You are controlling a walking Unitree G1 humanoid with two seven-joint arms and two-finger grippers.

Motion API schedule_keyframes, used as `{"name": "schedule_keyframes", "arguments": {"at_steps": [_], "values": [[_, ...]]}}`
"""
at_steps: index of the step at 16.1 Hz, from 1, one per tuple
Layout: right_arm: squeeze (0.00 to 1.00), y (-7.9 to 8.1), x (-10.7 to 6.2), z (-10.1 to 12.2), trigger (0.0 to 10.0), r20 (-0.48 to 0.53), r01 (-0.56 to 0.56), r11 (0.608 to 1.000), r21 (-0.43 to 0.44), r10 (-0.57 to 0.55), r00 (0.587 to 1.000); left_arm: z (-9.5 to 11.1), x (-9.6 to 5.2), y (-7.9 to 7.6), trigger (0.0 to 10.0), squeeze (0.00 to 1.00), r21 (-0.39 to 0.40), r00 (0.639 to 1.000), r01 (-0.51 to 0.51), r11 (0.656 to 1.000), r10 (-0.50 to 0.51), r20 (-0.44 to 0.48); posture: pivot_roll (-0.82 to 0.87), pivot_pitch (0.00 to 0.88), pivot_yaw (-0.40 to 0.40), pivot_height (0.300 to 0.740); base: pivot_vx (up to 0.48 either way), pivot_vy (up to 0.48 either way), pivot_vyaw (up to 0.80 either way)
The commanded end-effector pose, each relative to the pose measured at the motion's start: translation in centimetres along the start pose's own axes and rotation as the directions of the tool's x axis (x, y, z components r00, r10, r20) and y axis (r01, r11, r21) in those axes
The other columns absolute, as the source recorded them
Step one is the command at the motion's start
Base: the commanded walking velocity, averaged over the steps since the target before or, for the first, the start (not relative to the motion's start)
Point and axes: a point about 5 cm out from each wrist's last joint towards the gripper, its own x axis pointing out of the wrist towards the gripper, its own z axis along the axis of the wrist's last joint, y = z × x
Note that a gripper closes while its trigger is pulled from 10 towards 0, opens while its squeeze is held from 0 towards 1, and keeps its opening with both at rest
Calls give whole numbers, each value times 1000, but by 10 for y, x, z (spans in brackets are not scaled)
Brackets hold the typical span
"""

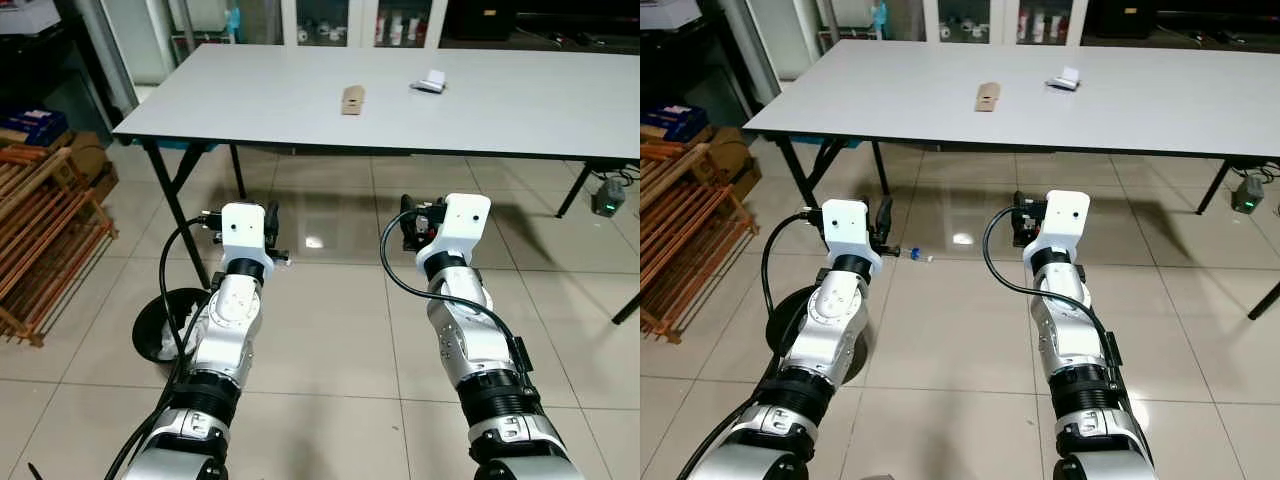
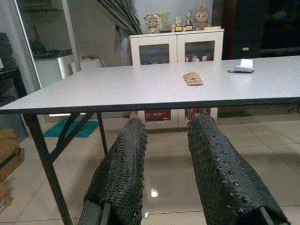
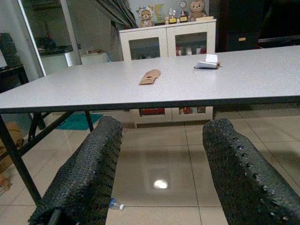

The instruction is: Picking trash to rubbish bin

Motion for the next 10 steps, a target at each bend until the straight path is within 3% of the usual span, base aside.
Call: {"name": "schedule_keyframes", "arguments": {"at_steps": [1,4,7,10], "values": [[0,3,3,7,10000,17,-13,1000,-9,13,1000,2,2,1,10000,0,4,1000,7,1000,-7,2,29,11,42,740,480,0,0],[0,3,4,8,10000,18,-12,1000,-7,12,1000,2,2,2,10000,0,7,1000,5,1000,-5,-2,28,15,42,740,480,0,0],[0,3,5,8,10000,4,-15,1000,4,15,1000,2,2,2,10000,0,11,1000,5,1000,-5,-5,30,17,41,740,480,0,-800],[0,3,5,8,10000,10,-11,1000,-15,11,1000,2,2,3,10000,0,13,1000,2,1000,-2,-5,32,20,40,740,480,0,0]]}}
